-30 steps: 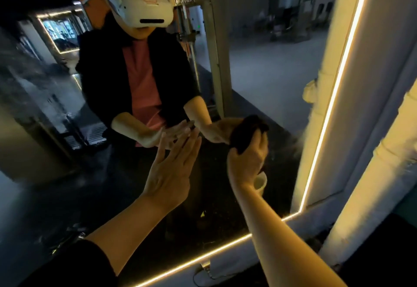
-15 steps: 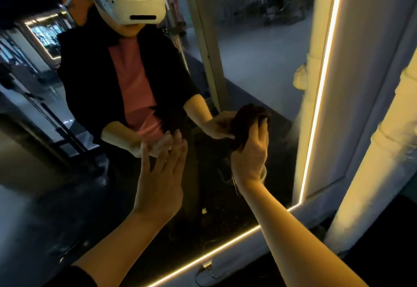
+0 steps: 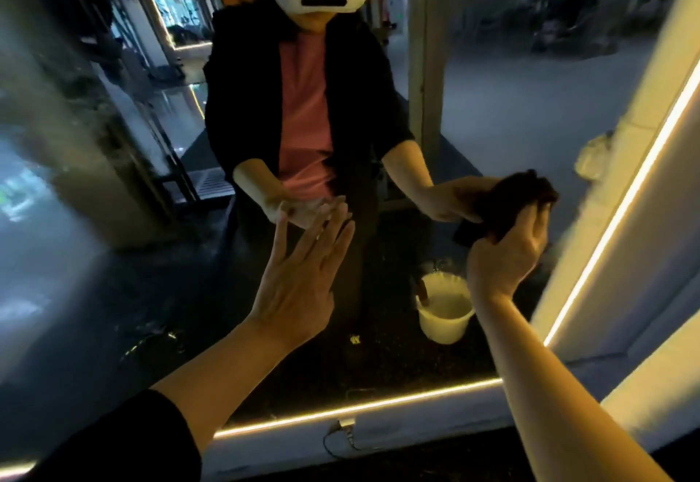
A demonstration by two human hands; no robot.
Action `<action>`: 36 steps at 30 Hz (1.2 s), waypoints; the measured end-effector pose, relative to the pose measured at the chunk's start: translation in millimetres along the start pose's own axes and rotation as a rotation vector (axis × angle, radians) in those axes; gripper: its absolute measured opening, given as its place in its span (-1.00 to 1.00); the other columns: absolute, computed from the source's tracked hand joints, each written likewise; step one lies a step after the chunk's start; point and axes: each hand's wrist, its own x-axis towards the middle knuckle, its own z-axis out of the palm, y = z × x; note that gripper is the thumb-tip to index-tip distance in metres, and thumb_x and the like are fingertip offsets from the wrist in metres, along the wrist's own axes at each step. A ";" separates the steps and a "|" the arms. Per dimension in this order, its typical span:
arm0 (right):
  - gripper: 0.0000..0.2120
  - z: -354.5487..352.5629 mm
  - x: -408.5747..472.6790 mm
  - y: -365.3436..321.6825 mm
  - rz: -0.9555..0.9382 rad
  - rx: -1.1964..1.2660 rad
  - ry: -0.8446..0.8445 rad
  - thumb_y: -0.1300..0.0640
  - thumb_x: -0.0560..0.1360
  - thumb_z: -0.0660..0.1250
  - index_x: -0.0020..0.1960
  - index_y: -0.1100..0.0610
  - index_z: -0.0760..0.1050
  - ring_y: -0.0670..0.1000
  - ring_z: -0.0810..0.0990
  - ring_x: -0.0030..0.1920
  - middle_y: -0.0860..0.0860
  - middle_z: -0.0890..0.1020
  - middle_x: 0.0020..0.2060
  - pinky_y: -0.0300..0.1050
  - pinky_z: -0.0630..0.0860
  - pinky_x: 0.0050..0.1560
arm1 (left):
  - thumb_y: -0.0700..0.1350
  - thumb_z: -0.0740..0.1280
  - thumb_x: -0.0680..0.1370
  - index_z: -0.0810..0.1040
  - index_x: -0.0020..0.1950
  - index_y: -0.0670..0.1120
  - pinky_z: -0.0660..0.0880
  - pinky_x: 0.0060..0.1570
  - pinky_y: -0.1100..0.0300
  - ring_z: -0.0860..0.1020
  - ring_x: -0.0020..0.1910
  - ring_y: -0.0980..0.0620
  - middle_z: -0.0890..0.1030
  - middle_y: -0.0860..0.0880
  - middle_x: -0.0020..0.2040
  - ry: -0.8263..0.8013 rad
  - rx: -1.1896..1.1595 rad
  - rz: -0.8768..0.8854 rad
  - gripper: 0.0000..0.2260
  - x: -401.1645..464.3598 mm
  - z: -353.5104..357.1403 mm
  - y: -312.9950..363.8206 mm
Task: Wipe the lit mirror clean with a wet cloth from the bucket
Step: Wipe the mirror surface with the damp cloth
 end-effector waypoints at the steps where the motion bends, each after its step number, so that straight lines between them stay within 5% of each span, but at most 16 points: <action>1: -0.40 7.3 -20.5 -11.6 -0.041 0.016 -0.028 0.43 0.51 0.22 0.53 0.21 0.25 0.21 0.23 0.51 0.22 0.30 0.50 -0.07 0.13 0.52 | -0.01 0.47 0.37 0.07 0.60 -0.15 0.02 0.45 -0.37 -0.06 0.59 -0.14 -0.06 -0.16 0.61 0.014 -0.006 -0.014 -0.09 -5.4 -0.2 -3.7; 8: -0.53 44.9 -120.1 -82.0 -0.145 0.010 -0.221 0.40 0.45 0.34 0.34 0.26 0.38 0.23 0.30 0.38 0.23 0.33 0.40 0.15 0.38 0.38 | -0.11 0.54 0.30 0.10 0.59 -0.15 -0.10 0.48 -0.33 0.01 0.59 -0.15 0.03 -0.18 0.60 0.048 -0.048 -0.164 -0.03 -68.3 0.4 -61.5; 16: -0.48 93.9 -242.5 -142.5 -0.462 -0.131 -0.543 0.38 0.41 0.41 0.31 0.15 0.37 0.24 0.35 0.34 0.22 0.33 0.40 0.08 0.55 0.21 | -0.07 0.56 0.30 0.07 0.60 -0.17 -0.09 0.47 -0.34 -0.04 0.59 -0.18 -0.06 -0.17 0.61 0.062 -0.026 -0.257 -0.01 -138.6 -7.1 -182.3; 18: -0.51 97.4 -247.7 -159.2 -0.429 -0.105 -0.491 0.39 0.40 0.40 0.30 0.20 0.42 0.24 0.36 0.33 0.23 0.35 0.37 0.07 0.47 0.28 | -0.06 0.55 0.32 0.05 0.60 -0.17 -0.07 0.47 -0.35 -0.04 0.59 -0.18 -0.06 -0.17 0.61 0.090 -0.020 -0.254 -0.01 -151.5 -10.6 -216.5; 23: -0.60 108.2 -203.7 -211.2 -0.101 -0.011 0.037 0.26 0.51 0.25 0.35 0.23 0.38 0.22 0.33 0.38 0.23 0.35 0.38 0.11 0.37 0.40 | -0.05 0.55 0.34 0.06 0.60 -0.18 -0.04 0.46 -0.37 -0.04 0.59 -0.16 -0.03 -0.18 0.61 0.210 -0.020 -0.262 -0.02 -171.6 -17.1 -290.5; 30: -0.49 134.2 -309.0 -221.9 -0.216 -0.160 -0.304 0.37 0.43 0.38 0.34 0.19 0.37 0.16 0.31 0.35 0.16 0.31 0.37 -0.02 0.37 0.37 | 0.21 0.48 0.37 -0.17 0.60 -0.13 -0.11 0.48 -0.32 -0.15 0.58 -0.16 -0.20 -0.16 0.61 0.168 0.059 -0.200 0.09 -177.1 -6.4 -316.9; 33: -0.55 129.1 -273.9 -238.6 -0.166 -0.138 -0.159 0.34 0.42 0.38 0.28 0.24 0.38 0.19 0.34 0.34 0.20 0.34 0.33 0.12 0.42 0.36 | 0.30 0.31 0.46 -0.31 0.58 -0.14 -0.14 0.49 -0.30 -0.28 0.56 -0.17 -0.32 -0.18 0.58 0.150 0.149 -0.205 0.04 -177.7 -3.7 -318.2; 36: -0.61 120.7 -237.9 -265.0 -0.134 -0.129 -0.026 0.37 0.47 0.32 0.28 0.27 0.37 0.21 0.35 0.32 0.23 0.35 0.31 0.01 0.37 0.37 | 0.31 0.25 0.48 -0.35 0.56 -0.15 -0.19 0.49 -0.29 -0.32 0.55 -0.17 -0.36 -0.19 0.56 0.161 0.166 -0.214 0.01 -178.0 -3.0 -317.0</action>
